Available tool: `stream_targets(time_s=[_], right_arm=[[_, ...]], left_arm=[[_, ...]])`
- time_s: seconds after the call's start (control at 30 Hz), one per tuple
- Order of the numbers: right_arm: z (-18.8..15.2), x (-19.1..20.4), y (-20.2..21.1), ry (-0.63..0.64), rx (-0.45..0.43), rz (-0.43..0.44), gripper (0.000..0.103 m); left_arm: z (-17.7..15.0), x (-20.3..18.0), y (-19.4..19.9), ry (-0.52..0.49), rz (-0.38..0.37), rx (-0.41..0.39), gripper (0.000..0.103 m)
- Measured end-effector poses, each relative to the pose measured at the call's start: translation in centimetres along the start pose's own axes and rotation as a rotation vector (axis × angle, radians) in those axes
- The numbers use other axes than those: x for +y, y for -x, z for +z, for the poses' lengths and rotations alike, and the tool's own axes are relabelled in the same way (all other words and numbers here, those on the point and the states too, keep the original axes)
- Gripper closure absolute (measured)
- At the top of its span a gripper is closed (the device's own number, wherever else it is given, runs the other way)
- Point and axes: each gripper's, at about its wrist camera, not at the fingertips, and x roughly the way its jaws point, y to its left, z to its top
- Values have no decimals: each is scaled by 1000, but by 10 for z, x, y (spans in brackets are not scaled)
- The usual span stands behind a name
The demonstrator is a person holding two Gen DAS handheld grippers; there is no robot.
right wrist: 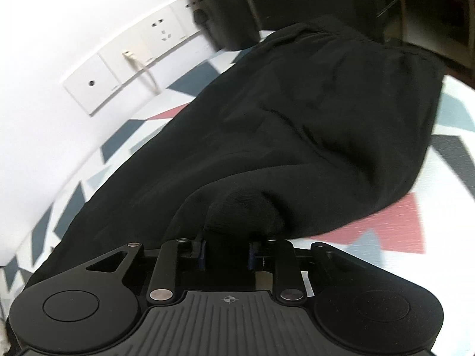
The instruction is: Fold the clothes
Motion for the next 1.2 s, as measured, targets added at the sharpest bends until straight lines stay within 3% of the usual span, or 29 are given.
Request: stream_targets(time_s=[0.07, 0.17, 0.4, 0.5, 0.6, 0.67, 0.87, 0.97, 1.2], right_arm=[[-3, 3, 9, 28, 3, -37, 67], [-13, 12, 28, 97, -11, -49, 60], [-58, 38, 80, 214, -33, -37, 59], [-79, 54, 96, 280, -14, 36, 59], [-105, 82, 106, 431, -15, 142, 57], [-125, 102, 115, 534, -34, 220, 49], [-177, 142, 135, 850, -65, 436, 52], [-191, 151, 136, 917, -44, 467, 59], [-191, 153, 146, 972, -37, 524, 60]], left_arm=[[-6, 6, 13, -55, 6, -37, 59], [-8, 14, 30, -146, -4, -88, 50], [-13, 23, 48, -378, -36, -122, 49], [-15, 21, 45, -469, -50, -124, 43], [-16, 17, 39, -532, -56, -116, 40], [-17, 17, 37, -542, -65, -109, 39], [-13, 25, 36, -468, -99, -85, 38], [-13, 28, 37, -485, -83, -87, 38], [-10, 34, 39, -516, -58, -94, 36]])
